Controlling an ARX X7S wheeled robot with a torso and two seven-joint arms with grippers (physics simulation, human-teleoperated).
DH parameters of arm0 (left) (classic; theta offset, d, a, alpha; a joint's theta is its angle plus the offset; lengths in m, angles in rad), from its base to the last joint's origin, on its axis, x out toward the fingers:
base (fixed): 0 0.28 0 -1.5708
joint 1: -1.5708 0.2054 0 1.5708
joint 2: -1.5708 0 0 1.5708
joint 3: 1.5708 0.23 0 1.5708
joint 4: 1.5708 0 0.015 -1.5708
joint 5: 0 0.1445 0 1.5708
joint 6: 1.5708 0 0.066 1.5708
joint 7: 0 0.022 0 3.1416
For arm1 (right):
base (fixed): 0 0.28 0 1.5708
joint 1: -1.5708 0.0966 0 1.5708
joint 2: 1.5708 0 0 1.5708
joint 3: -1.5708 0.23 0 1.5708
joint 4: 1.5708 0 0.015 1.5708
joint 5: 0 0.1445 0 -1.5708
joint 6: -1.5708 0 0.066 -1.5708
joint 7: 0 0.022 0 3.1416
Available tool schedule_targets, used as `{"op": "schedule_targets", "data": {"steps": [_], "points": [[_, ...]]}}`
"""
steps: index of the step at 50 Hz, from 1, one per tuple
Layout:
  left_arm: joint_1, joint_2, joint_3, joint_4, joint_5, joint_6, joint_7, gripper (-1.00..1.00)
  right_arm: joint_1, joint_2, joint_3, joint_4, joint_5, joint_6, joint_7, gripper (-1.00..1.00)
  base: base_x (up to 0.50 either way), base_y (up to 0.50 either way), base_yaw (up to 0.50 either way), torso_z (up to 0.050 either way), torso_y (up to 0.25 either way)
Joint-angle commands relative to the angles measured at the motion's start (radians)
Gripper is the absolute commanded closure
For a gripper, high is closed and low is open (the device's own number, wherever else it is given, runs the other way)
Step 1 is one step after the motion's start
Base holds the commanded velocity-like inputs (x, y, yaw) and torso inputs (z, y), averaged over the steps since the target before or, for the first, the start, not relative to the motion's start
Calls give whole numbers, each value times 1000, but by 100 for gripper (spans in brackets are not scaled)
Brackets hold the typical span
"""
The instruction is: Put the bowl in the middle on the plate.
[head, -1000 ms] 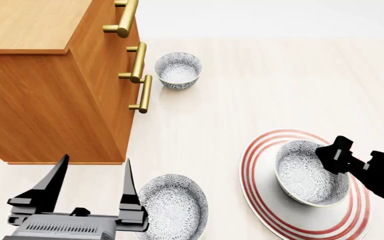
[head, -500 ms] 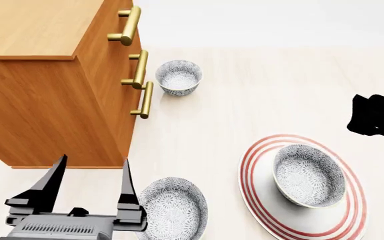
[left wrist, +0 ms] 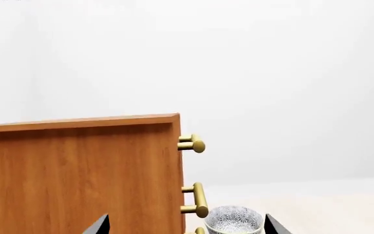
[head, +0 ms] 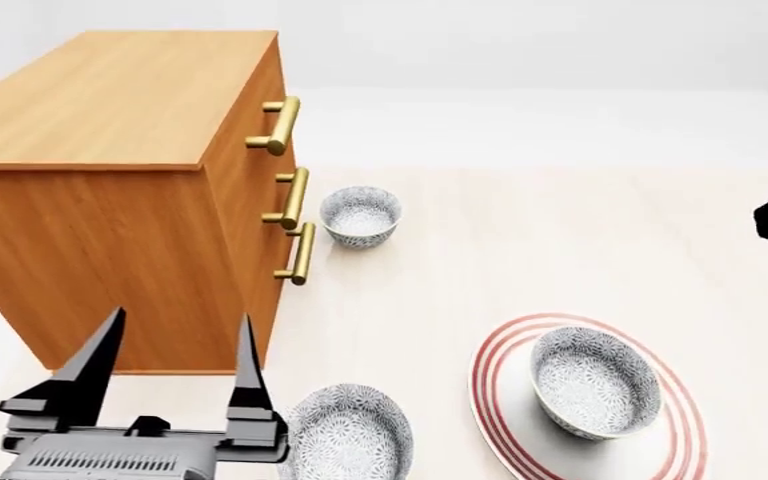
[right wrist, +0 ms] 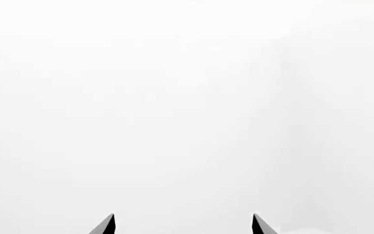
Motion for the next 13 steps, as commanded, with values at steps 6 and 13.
{"op": "schedule_targets", "data": {"steps": [6, 13], "points": [[13, -14, -11, 22, 4, 12, -10, -100, -87, 50, -18, -110, -513, -236, 349, -100, 0, 0, 0, 0, 250], [18, -19, -13, 29, 8, 22, -12, -100, -103, 89, -27, -183, -640, -240, 451, -100, 0, 0, 0, 0, 250]]}}
